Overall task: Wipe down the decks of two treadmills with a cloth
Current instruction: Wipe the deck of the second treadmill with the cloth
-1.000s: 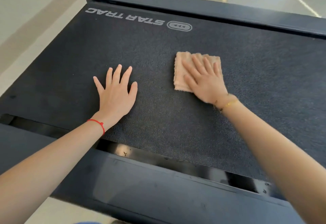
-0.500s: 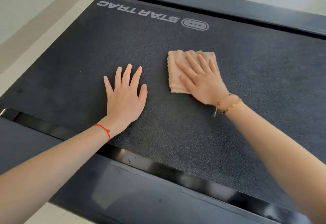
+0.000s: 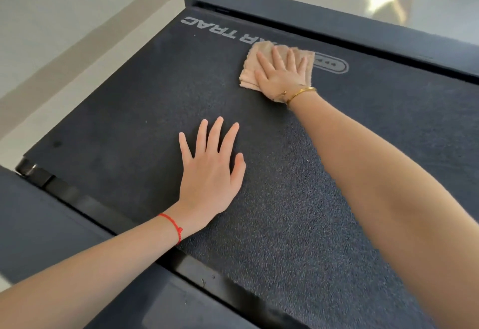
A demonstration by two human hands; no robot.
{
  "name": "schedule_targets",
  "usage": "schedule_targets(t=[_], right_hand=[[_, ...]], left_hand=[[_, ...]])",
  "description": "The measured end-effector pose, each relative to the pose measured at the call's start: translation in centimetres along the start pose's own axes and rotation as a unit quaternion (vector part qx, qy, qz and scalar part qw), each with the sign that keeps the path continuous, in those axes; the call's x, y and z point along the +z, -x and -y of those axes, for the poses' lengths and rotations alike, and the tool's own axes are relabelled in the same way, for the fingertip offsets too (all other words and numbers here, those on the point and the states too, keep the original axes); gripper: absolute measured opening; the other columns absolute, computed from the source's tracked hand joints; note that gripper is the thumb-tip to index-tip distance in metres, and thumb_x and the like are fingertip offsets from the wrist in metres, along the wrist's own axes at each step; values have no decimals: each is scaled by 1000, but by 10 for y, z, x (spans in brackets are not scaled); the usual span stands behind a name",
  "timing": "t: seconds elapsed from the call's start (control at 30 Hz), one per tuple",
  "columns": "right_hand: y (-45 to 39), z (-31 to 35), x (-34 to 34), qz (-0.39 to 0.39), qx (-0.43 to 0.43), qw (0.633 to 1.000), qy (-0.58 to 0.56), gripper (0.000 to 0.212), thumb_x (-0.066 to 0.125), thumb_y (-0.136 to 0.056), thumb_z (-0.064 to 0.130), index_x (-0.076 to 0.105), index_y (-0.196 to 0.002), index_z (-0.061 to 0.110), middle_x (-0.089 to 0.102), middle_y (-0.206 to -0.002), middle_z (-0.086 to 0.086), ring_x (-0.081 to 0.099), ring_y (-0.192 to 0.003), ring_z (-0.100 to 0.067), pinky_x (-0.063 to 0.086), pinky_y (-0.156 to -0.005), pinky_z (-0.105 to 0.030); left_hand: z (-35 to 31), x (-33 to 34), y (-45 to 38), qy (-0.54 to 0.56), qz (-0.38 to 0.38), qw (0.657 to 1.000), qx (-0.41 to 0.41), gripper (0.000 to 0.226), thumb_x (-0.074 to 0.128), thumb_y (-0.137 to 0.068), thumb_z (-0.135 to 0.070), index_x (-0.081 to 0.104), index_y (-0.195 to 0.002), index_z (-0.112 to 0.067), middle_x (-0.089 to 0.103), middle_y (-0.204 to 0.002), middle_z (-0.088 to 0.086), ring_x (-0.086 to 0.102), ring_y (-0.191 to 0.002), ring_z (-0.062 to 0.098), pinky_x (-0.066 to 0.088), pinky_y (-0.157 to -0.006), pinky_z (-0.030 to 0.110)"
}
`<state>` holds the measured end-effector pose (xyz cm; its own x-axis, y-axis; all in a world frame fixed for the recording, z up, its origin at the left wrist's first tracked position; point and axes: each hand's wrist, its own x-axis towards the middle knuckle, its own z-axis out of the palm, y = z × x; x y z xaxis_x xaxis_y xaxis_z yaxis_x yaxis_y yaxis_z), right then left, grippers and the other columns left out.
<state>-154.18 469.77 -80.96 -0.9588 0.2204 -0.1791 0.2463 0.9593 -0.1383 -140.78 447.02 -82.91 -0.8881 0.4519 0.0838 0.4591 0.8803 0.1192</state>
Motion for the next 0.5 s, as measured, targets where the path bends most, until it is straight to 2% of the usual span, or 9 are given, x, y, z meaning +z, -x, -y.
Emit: schedule_targets(t=[0.13,0.27,0.37,0.5], right_hand=[[9,26,9,1,-89,996,16,55,10,-102,55,0,-156,44,-6,-167,4,-11,-152,-33,-13,-119,-56],[47,12,19,-31,-162,986,11,54,14,-104,54,4,-156,44,-1,-167,5,-6,-152,-32,-8,-121,-53],[68,-24,19,-50,-136,990,4,53,17,-104,52,6,-156,45,0,-167,8,-4,-153,-29,-8,-122,-49],[86,-91,12,-55,-6,998,0,53,15,-103,55,6,-155,47,-2,-167,7,-5,-153,-28,-7,-122,-51]], left_hand=[[0,0,-1,4,-2,1000,-2,63,15,-96,-48,21,-156,-28,19,-164,2,11,-153,25,11,-119,63],[1,0,0,-1,3,1000,-1,63,15,-97,-48,20,-157,-28,18,-164,2,9,-153,25,11,-119,62],[1,-2,1,12,4,1000,-1,62,19,-98,-47,19,-157,-29,16,-165,1,7,-153,24,9,-119,62],[1,-3,2,25,7,1000,-3,61,21,-99,-47,17,-157,-31,13,-165,0,5,-153,24,7,-120,62]])
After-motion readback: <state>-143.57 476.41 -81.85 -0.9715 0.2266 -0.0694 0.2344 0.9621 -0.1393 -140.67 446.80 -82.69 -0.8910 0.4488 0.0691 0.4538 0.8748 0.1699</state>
